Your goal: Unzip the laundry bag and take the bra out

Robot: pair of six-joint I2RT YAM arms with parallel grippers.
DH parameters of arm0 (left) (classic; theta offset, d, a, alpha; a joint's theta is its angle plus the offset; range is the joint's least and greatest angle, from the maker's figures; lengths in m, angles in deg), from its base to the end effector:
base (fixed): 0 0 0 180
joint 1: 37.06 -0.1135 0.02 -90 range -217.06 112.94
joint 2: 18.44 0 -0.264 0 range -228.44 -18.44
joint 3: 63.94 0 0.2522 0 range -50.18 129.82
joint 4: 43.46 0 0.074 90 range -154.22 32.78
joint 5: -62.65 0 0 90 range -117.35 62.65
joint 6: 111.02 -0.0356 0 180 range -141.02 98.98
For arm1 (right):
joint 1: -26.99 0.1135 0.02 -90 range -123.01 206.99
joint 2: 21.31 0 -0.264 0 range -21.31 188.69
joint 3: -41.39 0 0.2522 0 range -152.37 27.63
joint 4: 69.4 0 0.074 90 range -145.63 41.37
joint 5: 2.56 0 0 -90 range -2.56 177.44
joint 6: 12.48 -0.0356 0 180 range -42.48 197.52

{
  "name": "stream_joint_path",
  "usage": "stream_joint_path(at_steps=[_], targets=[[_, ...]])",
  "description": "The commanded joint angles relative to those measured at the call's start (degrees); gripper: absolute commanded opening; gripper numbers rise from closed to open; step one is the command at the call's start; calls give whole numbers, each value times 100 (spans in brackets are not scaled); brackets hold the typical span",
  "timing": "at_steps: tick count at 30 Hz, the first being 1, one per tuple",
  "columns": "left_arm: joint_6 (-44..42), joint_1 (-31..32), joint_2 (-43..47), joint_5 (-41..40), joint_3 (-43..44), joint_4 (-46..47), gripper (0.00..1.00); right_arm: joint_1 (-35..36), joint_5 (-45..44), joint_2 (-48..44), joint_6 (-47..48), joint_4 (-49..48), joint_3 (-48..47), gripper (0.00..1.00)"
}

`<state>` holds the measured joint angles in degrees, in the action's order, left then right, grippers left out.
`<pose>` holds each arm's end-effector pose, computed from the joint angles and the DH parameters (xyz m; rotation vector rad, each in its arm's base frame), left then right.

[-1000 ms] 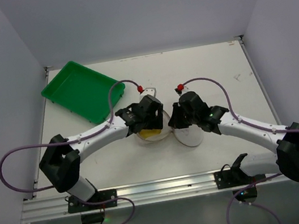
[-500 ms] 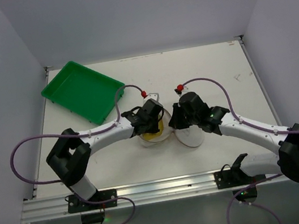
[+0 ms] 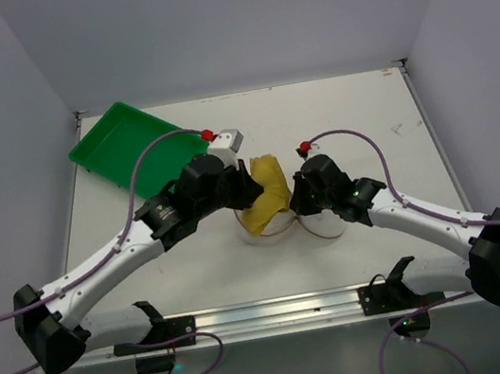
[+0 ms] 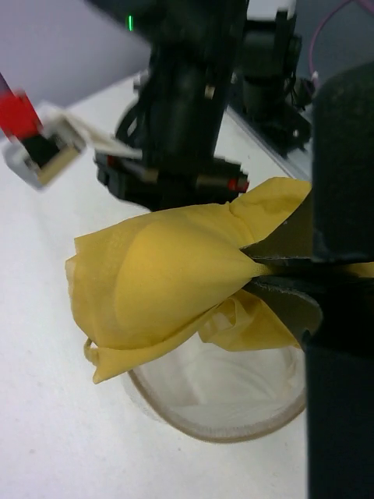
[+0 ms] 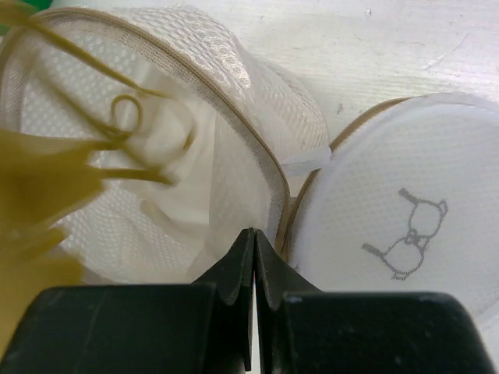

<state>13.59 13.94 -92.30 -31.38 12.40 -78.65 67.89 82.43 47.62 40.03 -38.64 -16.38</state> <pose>0.1849 -0.2244 0.3188 0.2776 2.2308 -0.7762 0.1940 0.1639 0.2379 -0.0243 2.3744 0.5887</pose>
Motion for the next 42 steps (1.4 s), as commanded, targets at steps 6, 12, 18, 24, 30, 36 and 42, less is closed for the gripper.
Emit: stream_joint_path(at_steps=[6,12,18,24,30,36,42], targets=[[-560,-995,1137,299,1103,-88,0,-12,-228,-151,76,173,156,0],[-1333,-2110,611,-950,2054,-582,4,-12,-166,-327,49,234,182,0],[-1335,-3885,-706,-968,2468,-397,4,-12,-52,-573,93,252,200,0],[-1150,-5003,-2499,-844,3380,-142,0,-12,79,-635,172,225,182,0],[-1141,-5601,-4457,-802,4531,-177,0,-4,317,-643,234,208,59,0],[-1097,-5803,-5419,-424,5421,-607,29,-12,273,-644,427,322,-55,0],[-957,-5707,-4202,60,4431,-643,86,-12,325,-600,454,225,-46,0]])
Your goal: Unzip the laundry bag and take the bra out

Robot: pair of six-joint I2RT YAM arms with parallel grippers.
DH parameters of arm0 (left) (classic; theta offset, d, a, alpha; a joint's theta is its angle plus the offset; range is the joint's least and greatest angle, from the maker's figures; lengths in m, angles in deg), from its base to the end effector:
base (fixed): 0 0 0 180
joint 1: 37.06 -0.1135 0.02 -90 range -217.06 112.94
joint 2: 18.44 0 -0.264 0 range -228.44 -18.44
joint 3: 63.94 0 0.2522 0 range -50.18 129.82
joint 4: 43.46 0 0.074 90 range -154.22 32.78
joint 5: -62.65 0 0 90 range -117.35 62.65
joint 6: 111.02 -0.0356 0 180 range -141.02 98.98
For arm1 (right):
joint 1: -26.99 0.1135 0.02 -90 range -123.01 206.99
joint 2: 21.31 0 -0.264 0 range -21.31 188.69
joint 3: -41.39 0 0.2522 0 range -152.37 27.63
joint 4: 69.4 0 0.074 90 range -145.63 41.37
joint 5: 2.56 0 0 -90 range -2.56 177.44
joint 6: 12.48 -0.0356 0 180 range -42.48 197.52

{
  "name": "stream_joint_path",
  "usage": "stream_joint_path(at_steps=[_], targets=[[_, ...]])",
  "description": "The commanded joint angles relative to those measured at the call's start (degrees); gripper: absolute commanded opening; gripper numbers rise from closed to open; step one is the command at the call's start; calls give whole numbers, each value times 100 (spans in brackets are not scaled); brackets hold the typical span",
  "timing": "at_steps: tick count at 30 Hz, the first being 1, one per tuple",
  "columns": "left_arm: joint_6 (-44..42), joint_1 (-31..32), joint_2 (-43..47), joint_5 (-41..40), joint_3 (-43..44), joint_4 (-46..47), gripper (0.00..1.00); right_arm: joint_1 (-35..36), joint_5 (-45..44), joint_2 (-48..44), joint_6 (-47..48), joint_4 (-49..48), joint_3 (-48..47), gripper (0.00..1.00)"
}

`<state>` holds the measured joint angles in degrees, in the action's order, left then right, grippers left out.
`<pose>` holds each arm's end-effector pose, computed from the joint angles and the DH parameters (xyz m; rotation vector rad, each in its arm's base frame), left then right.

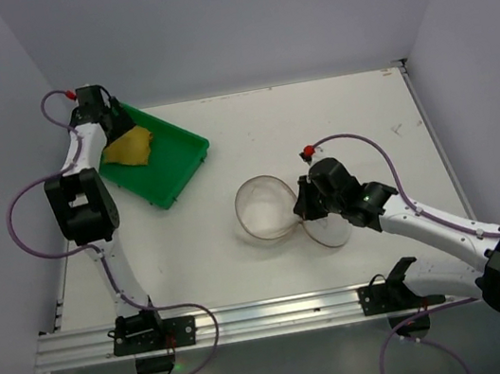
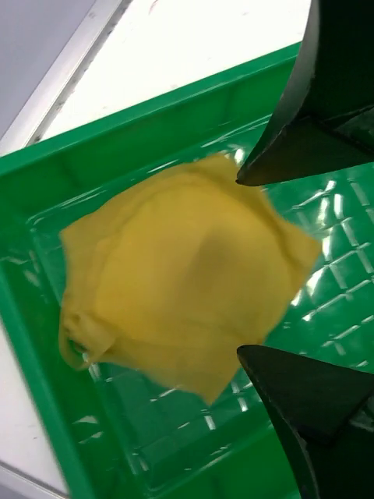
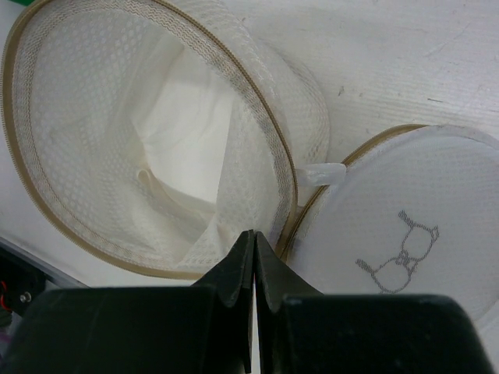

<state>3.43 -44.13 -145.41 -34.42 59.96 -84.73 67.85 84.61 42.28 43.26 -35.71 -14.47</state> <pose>0.5044 0.0670 0.2345 -0.6931 2.2322 -0.0059 0.1786 0.1522 0.2435 -0.1101 2.3696 0.6061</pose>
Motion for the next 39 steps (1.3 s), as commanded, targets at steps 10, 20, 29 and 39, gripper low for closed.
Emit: stream_joint_path(at_steps=[10,20,29,39], targets=[[393,2785,4443,1006,-3357,473,84,1,98,-119,332,-182,-325,0],[1114,5505,4780,734,-4413,861,65,1,116,-84,332,-138,-245,0],[1413,5937,3330,-469,-4423,791,54,1,63,-374,201,-41,45,0],[1712,5928,1713,-1007,-4019,483,89,1,133,-559,104,-146,282,0]])
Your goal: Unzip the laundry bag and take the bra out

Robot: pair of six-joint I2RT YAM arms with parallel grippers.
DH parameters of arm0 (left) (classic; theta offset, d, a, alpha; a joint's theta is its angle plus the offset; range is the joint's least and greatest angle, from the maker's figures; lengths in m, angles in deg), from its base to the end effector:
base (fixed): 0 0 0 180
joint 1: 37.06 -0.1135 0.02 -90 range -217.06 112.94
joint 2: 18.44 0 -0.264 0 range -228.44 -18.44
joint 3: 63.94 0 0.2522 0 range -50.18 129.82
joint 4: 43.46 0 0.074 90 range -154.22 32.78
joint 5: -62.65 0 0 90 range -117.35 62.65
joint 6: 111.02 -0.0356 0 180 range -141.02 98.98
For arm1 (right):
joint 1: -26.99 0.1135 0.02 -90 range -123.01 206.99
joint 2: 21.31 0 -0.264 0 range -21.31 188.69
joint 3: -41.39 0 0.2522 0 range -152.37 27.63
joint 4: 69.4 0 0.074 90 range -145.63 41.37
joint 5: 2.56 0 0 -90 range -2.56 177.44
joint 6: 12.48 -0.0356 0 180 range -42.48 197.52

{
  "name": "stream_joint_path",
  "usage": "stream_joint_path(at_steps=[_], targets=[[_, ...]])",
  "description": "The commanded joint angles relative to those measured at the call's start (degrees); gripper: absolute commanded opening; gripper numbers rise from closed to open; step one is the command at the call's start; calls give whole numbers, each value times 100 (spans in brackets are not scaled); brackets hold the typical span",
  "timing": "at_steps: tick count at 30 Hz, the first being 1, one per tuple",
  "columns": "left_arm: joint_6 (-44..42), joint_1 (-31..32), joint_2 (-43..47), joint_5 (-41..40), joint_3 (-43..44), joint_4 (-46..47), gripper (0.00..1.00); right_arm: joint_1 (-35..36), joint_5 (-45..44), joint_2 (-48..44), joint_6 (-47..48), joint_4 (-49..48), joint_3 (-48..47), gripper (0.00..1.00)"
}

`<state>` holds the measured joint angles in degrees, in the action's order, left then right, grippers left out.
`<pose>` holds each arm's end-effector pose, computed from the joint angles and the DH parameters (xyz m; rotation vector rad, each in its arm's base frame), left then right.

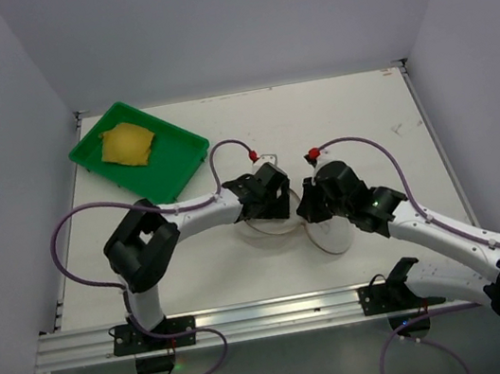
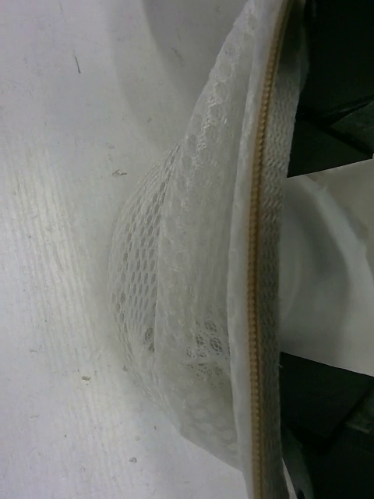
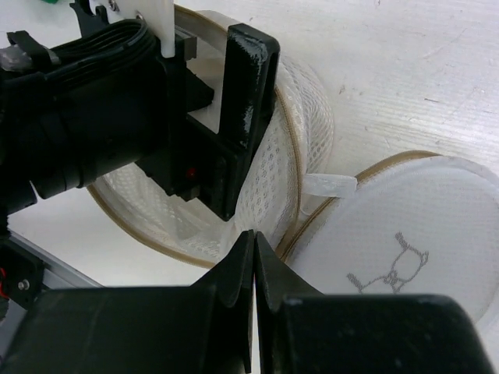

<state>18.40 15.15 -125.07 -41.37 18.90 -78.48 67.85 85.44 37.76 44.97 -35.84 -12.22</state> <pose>0.2412 -0.2970 0.1719 0.1991 2.5698 -0.2948 0.1676 0.1433 0.2470 -0.1497 2.3281 0.6321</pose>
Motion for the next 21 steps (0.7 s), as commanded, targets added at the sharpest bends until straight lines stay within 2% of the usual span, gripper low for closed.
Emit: stream_joint_path(at_steps=[1,2,5,6,8,9,10,14,18,21], targets=[[241,9,-410,-260,62,-133,88,1,68,-80,-75,-151,83,0],[250,26,-490,-224,18,-116,86,1,77,-62,-75,-195,83,0],[338,53,-657,-31,-183,68,64,1,112,34,-67,-239,83,0],[391,62,-614,57,-236,130,49,-8,121,61,-49,-248,92,0],[400,70,-491,84,-333,227,28,1,121,113,-58,-256,92,0],[400,79,-308,66,-351,227,9,1,112,122,-58,-256,101,0],[400,79,-184,66,-395,227,1,1,60,122,-40,-256,110,0],[242,88,712,250,-544,341,0,-25,-239,122,-32,-195,110,0],[-197,114,1967,881,-720,578,0,-104,-441,201,-5,-81,48,0],[-601,114,2557,1295,-817,771,0,-166,-416,429,4,-37,-40,0]])
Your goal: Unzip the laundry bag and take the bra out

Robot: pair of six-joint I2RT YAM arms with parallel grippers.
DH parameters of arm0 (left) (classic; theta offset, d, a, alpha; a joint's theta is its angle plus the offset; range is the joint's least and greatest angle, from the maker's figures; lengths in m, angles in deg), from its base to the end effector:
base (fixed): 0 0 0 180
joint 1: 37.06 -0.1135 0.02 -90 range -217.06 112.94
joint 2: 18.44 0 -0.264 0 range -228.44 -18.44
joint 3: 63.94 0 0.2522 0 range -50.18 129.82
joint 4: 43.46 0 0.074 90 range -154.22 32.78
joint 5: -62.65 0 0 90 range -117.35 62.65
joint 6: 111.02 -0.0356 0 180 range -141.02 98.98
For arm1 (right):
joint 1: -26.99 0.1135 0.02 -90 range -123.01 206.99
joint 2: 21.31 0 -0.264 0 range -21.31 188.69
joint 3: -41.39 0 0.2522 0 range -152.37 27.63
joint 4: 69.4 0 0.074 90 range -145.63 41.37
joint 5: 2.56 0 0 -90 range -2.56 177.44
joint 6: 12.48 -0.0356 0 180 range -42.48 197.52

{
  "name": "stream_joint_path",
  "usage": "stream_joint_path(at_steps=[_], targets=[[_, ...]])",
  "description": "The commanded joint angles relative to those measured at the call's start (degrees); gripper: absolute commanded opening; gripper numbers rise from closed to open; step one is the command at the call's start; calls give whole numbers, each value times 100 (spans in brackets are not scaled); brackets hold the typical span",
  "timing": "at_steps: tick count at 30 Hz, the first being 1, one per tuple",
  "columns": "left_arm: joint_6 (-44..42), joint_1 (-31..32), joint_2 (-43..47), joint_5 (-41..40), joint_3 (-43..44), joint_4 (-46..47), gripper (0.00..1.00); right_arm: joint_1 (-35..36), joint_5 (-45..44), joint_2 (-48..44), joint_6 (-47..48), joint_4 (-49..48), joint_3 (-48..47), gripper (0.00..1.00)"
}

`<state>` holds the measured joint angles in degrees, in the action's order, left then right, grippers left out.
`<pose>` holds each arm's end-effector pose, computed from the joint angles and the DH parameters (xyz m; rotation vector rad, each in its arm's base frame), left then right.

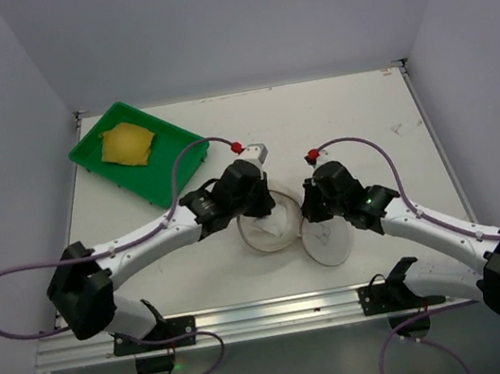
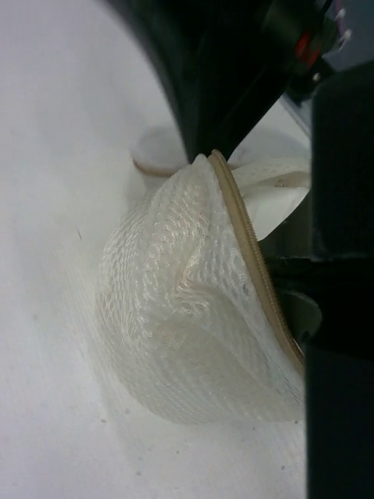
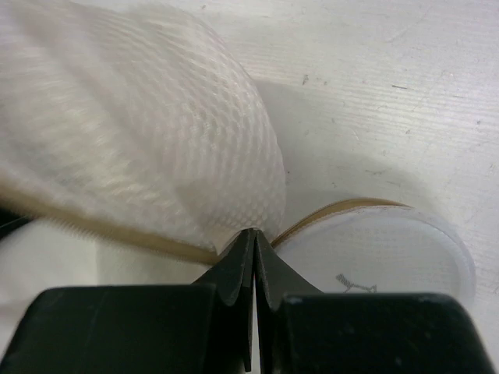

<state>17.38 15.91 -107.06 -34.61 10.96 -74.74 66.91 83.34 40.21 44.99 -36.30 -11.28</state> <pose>0.2059 -0.2655 0.2403 0.2455 2.4254 -0.6143 0.1740 0.1423 0.2335 -0.1149 2.3647 0.5552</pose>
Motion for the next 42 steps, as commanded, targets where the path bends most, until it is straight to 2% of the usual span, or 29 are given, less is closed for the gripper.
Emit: stream_joint_path(at_steps=[1,4,8,10,13,14,15,17,21,22,25,29,36,38,39,42], targets=[[-578,29,863,804,-41,468,0,-81,-136,307,10,9,-169,0],[-771,20,1171,1490,-155,757,0,-81,128,484,-34,-87,-204,0],[-886,-6,1312,1658,-129,803,0,-81,173,721,-60,-149,-230,0],[-965,-120,1312,2052,-59,741,0,-99,173,800,-51,-149,-230,0],[-1000,-418,1330,3264,-50,900,0,-204,277,950,-69,-140,-204,1],[-1000,-463,1304,3197,37,708,0,-248,313,993,-78,-140,-195,1],[-1035,-472,1173,2309,177,19,0,-300,331,1046,-86,-123,-195,3],[-1044,-498,936,1573,442,-444,0,-336,375,1003,-78,-53,-186,6],[-1027,-674,645,1675,232,-210,0,-336,620,433,193,-61,-186,28],[-1001,-691,583,1693,214,-191,0,-345,638,188,247,-52,-178,38],[-974,-709,363,1825,240,-85,0,-336,866,-165,467,-52,-160,51],[-992,-753,170,1782,363,-111,0,-345,1262,-359,713,-367,-11,60],[-1088,-753,284,1904,381,-120,0,-336,1500,368,880,-755,-72,61],[-1132,-788,345,1939,319,-138,0,-336,1395,536,915,-817,-81,54],[-1167,-797,380,1948,293,-155,0,-345,1342,676,933,-817,-81,46],[-1220,-884,494,2149,109,-51,0,-353,1332,818,933,-870,-81,35]])
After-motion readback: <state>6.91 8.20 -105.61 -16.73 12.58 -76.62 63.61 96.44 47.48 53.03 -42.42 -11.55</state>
